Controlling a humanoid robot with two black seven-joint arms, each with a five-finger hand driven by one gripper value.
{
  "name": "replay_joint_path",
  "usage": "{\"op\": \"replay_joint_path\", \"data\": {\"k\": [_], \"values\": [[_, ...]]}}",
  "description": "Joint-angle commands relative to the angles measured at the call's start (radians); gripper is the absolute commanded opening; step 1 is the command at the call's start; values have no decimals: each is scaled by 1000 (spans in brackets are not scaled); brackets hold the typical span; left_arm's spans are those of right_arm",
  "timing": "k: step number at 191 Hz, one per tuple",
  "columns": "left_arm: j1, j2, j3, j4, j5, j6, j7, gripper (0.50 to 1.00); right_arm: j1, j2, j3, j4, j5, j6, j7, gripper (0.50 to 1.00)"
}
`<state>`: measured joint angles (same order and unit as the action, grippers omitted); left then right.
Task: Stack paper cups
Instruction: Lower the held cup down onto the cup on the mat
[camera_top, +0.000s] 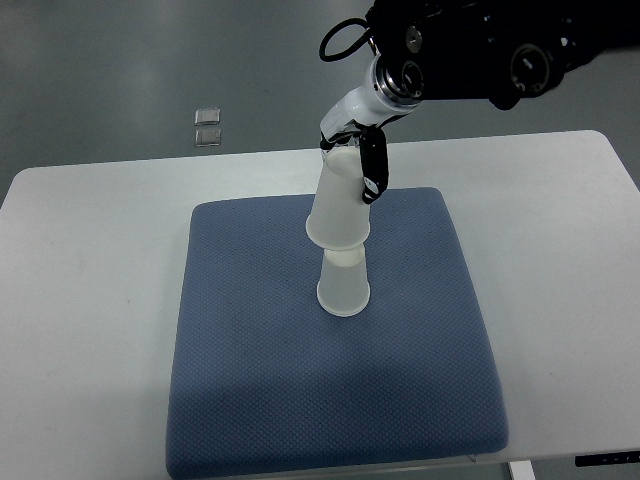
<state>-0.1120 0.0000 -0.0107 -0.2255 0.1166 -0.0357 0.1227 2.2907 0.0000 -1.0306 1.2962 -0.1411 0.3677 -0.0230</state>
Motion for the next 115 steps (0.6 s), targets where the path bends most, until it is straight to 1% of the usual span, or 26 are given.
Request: {"op": "replay_joint_path", "data": {"k": [1, 40, 72, 115], "values": [[0, 0, 0, 0, 0, 0, 0, 1000, -13, 0, 0, 3, 1, -4, 0, 707], [0, 0, 0, 0, 0, 0, 0, 1000, -37, 0, -17, 11, 3, -9, 0, 709], [0, 0, 0, 0, 0, 0, 0, 1000, -56, 0, -32, 17, 3, -38, 0, 711], [0, 0, 0, 2, 0, 0, 0, 1000, -57, 0, -32, 18, 5, -39, 0, 715]]}}
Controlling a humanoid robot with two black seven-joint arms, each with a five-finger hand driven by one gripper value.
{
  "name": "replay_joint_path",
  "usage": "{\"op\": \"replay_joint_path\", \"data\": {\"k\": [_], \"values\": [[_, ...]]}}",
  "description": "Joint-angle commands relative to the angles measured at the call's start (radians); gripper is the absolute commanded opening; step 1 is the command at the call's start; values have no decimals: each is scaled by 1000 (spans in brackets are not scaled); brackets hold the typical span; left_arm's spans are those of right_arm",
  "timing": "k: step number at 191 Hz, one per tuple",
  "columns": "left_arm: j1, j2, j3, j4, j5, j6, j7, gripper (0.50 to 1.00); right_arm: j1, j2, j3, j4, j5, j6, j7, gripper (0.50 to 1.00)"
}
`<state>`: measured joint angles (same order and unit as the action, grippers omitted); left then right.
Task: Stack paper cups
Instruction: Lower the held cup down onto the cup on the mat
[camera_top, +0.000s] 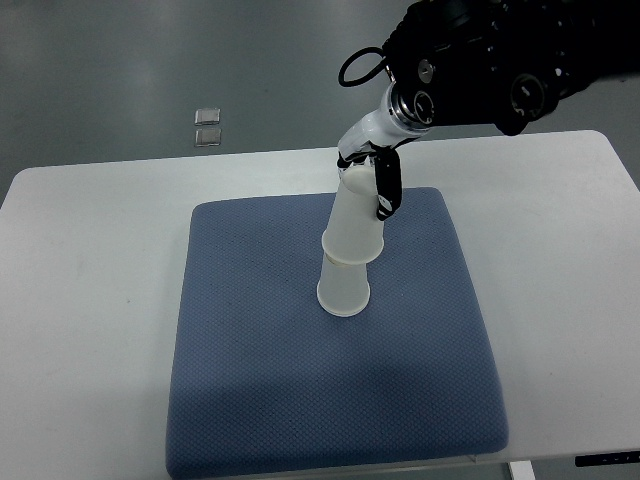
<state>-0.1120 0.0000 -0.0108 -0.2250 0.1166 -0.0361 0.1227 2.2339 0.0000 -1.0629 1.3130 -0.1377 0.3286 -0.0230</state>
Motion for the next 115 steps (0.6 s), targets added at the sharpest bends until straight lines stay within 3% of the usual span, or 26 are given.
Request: {"op": "replay_joint_path", "data": {"k": [1, 115], "values": [[0, 0, 0, 1, 0, 1, 0, 1000, 0, 0, 0, 2, 1, 0, 0, 715], [0, 0, 0, 1, 0, -1, 0, 1000, -5, 0, 1, 12, 53, -22, 0, 719]]}}
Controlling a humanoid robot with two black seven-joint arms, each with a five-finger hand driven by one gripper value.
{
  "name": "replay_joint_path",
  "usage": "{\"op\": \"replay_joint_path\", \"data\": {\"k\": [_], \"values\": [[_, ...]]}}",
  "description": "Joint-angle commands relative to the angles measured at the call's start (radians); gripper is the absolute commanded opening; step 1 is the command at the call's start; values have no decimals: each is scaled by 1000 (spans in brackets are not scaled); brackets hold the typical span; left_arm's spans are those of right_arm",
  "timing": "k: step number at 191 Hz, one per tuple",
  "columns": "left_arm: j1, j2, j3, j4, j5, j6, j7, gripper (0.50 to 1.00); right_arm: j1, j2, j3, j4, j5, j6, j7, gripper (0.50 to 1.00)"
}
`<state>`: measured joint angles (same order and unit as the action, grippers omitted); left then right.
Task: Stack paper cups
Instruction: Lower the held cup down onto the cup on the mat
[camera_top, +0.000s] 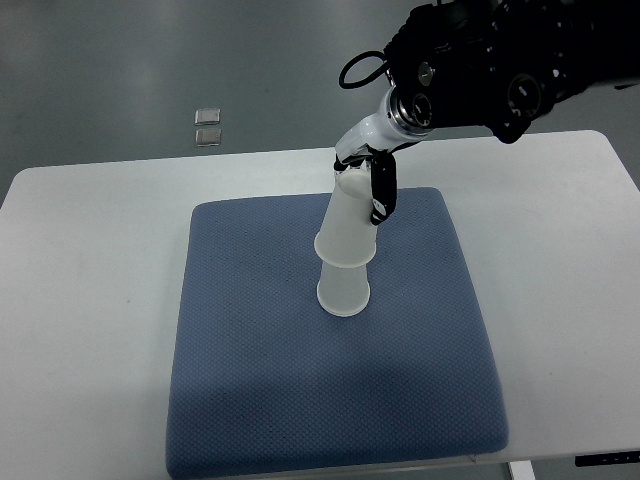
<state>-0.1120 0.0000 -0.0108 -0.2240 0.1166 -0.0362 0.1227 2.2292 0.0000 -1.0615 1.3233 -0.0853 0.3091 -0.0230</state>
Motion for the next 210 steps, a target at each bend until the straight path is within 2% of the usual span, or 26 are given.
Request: {"op": "replay_joint_path", "data": {"k": [1, 172, 210], "values": [[0, 0, 0, 0, 0, 1, 0, 1000, 0, 0, 0, 4, 1, -4, 0, 719], [0, 0, 0, 0, 0, -1, 0, 1000, -62, 0, 0, 24, 29, -84, -1, 740], [0, 0, 0, 0, 0, -1, 0, 1000, -79, 0, 0, 24, 30, -90, -21, 782]]}}
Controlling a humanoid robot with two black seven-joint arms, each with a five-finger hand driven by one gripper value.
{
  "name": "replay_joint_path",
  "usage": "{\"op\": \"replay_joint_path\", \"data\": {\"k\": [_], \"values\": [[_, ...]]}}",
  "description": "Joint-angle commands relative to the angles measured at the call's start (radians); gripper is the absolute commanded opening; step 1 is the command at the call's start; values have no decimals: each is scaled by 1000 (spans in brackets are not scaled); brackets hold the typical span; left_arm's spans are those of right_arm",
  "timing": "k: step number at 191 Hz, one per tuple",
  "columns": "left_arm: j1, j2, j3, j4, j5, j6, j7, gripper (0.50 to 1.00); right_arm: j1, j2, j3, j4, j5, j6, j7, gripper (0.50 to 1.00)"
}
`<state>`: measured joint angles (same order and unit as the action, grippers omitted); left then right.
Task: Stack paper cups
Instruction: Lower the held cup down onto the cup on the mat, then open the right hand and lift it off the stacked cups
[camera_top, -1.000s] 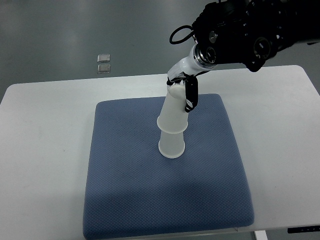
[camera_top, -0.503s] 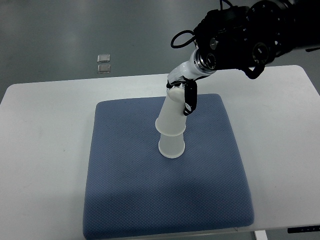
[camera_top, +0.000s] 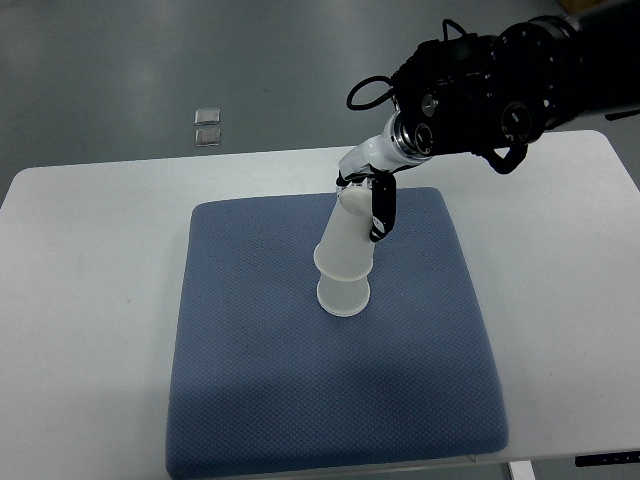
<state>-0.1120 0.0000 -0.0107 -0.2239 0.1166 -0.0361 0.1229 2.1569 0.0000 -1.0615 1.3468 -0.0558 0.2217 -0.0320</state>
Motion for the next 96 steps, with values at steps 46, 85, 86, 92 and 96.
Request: {"op": "replay_joint_path", "data": {"k": [46, 85, 86, 92, 96], "values": [[0, 0, -2, 0, 0, 1, 0, 1000, -20, 0, 0, 0, -1, -2, -12, 825], [0, 0, -2, 0, 0, 1, 0, 1000, -26, 0, 0, -2, -1, -15, -12, 827], [2, 0, -2, 0, 0, 1, 0, 1000, -26, 0, 0, -2, -1, -15, -12, 827], [0, 0, -2, 0, 0, 1, 0, 1000, -28, 0, 0, -2, 1, -16, -12, 829], [0, 0, -2, 0, 0, 1, 0, 1000, -28, 0, 0, -2, -1, -16, -12, 829]]}}
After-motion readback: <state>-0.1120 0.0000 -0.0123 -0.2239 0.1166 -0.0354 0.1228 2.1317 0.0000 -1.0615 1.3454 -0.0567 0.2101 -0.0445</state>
